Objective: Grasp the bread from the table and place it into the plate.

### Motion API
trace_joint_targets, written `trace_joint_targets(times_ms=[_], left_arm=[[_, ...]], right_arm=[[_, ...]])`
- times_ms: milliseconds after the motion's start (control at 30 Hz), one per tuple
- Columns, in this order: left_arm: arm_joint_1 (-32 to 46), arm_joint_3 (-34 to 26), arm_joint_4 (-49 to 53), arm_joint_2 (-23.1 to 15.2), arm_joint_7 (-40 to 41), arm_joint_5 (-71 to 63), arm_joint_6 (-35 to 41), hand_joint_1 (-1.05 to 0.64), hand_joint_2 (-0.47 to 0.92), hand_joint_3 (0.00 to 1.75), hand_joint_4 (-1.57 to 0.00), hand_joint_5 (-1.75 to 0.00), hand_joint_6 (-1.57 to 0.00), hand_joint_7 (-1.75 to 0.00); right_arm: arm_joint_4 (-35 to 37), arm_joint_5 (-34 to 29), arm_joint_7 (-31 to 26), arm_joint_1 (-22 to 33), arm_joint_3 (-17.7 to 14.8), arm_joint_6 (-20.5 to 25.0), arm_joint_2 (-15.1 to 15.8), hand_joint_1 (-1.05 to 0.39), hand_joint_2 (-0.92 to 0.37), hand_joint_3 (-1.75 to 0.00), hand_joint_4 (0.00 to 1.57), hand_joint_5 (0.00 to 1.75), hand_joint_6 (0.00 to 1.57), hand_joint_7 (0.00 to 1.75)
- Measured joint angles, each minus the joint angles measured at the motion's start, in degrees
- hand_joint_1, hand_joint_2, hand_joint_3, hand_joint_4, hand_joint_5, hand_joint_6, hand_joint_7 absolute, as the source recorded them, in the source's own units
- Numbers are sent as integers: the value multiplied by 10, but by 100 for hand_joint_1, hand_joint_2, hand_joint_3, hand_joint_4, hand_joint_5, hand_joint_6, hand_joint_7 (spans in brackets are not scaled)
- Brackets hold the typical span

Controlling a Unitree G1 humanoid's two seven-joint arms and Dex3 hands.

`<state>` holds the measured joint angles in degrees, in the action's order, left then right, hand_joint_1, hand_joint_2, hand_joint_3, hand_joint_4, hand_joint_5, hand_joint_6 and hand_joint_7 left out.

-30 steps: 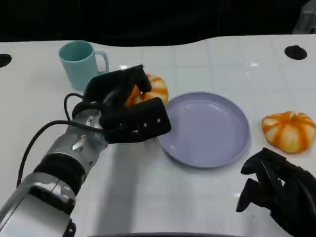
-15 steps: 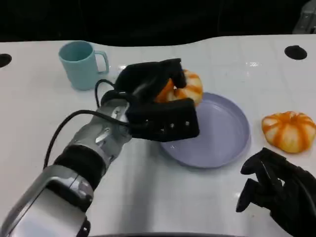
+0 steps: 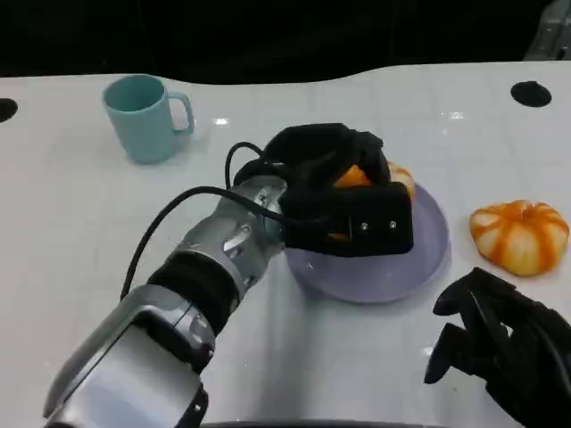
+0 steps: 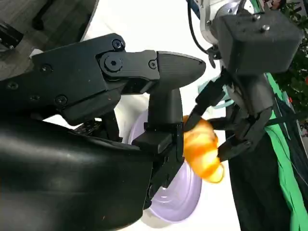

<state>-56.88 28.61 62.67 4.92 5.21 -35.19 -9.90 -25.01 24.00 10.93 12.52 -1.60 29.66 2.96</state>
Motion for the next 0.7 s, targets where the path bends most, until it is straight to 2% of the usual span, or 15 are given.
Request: trace_joint_targets(times_ms=[33,67,167,200,233,267,300,367,400,433,467,500,533,600,700], left_arm=[[-4,1,7,2,0,0,-1,-32,92,18,-81,-175,-90,-82],[-6,2,13,3,0,0,-3,-31,92,16,-81,-175,-84,-93],[-14,5,32,8,1,-2,-5,-25,91,13,-74,-175,-79,-105],[-16,7,37,9,0,-3,-5,-27,90,9,-70,-160,-81,-86],[-19,9,41,11,0,-3,-3,-28,90,6,-69,-152,-84,-68],[-22,9,45,13,-4,-3,2,-30,91,4,-68,-149,-81,-50],[-26,9,49,15,-9,-1,4,-31,92,6,-65,-153,-76,-29],[-31,8,55,17,-24,1,5,-33,92,11,-56,-150,-69,-13],[-31,7,56,18,-30,2,4,-35,92,13,-49,-139,-65,-10],[-31,6,57,18,-34,3,1,-39,92,16,-43,-111,-58,-6],[-31,6,57,18,-38,3,-2,-41,92,18,-40,-96,-55,-4],[-32,6,58,18,-43,2,-4,-50,92,20,-27,-70,-43,-2],[-32,8,59,17,-48,1,-6,-53,92,21,-23,-60,-39,-2],[-32,11,59,16,-59,0,-8,-61,92,25,-7,-45,-27,0],[-32,12,59,14,-77,0,-8,-71,92,34,-1,-29,-19,-1]], right_arm=[[0,0,0,0,0,-1,0,-43,-92,-42,61,175,45,162],[0,0,0,1,0,-1,0,-43,-92,-41,61,175,45,162],[-1,0,0,2,1,-2,0,-43,-92,-41,61,175,45,163],[-1,0,0,3,2,-2,-1,-43,-92,-41,61,175,45,163],[-2,0,0,3,2,-2,-1,-43,-92,-41,61,175,45,163],[-3,0,0,3,2,-2,-1,-43,-92,-41,61,175,45,163],[-4,-1,0,4,2,-2,-1,-44,-92,-41,61,175,45,163],[-5,-1,0,5,3,-2,-1,-44,-92,-41,61,175,45,163],[-5,-1,0,5,3,-2,-1,-44,-92,-41,61,175,45,163],[-5,-1,0,5,3,-2,-1,-44,-92,-41,61,175,45,163],[-5,-1,0,5,3,-2,-1,-44,-92,-42,61,175,45,163],[-5,-1,0,5,3,-2,-1,-43,-92,-42,61,175,45,163],[-5,-2,0,5,3,-2,-1,-43,-92,-42,62,175,45,163],[-5,-2,0,5,3,-2,-1,-44,-92,-42,62,175,45,163],[-5,-2,0,5,3,-2,-1,-44,-92,-42,61,175,45,163]])
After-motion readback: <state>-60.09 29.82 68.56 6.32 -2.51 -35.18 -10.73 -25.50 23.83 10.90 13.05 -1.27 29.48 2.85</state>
